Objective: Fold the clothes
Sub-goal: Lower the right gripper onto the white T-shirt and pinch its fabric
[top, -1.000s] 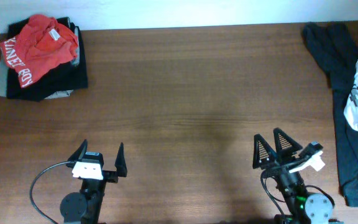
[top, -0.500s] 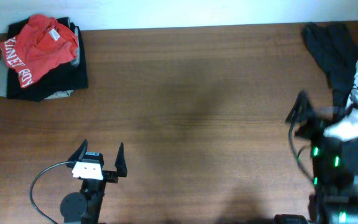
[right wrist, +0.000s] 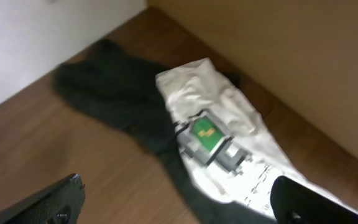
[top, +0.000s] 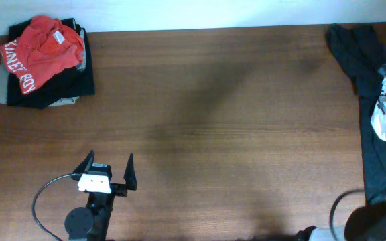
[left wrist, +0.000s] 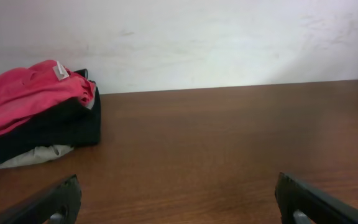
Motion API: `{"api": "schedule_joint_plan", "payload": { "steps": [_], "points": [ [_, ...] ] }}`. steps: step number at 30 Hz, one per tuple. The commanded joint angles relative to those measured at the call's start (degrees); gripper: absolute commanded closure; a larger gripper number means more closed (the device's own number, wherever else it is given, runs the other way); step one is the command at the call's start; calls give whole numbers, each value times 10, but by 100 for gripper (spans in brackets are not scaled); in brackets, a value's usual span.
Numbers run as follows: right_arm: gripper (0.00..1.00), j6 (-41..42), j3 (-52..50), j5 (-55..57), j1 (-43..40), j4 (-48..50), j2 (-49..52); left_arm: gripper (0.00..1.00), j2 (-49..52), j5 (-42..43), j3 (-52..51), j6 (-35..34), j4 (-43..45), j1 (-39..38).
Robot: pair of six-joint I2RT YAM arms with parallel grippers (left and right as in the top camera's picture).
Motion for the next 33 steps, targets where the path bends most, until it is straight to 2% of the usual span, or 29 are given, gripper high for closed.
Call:
{"api": "schedule_joint_plan", "payload": {
  "steps": [1,4,14,23,27,33],
  "points": [
    [1,-56,17,-99,-68,28,60,1,-3,-2,-3,-5,-1,0],
    [2,-89,17,-143,-111,53,117,1,-3,-2,-3,-5,-1,0],
    [5,-110,17,-186,-212,129,259,0,-3,-2,-3,-5,-2,0],
    [12,-113,17,-224,-231,205,337,1,-3,-2,-3,-6,-1,0],
    [20,-112,18,-265,-230,234,360,0,-3,-2,-3,-5,-1,0],
    [21,-112,18,-263,-230,268,385,0,-3,-2,-3,-6,-2,0]
  ]
}}
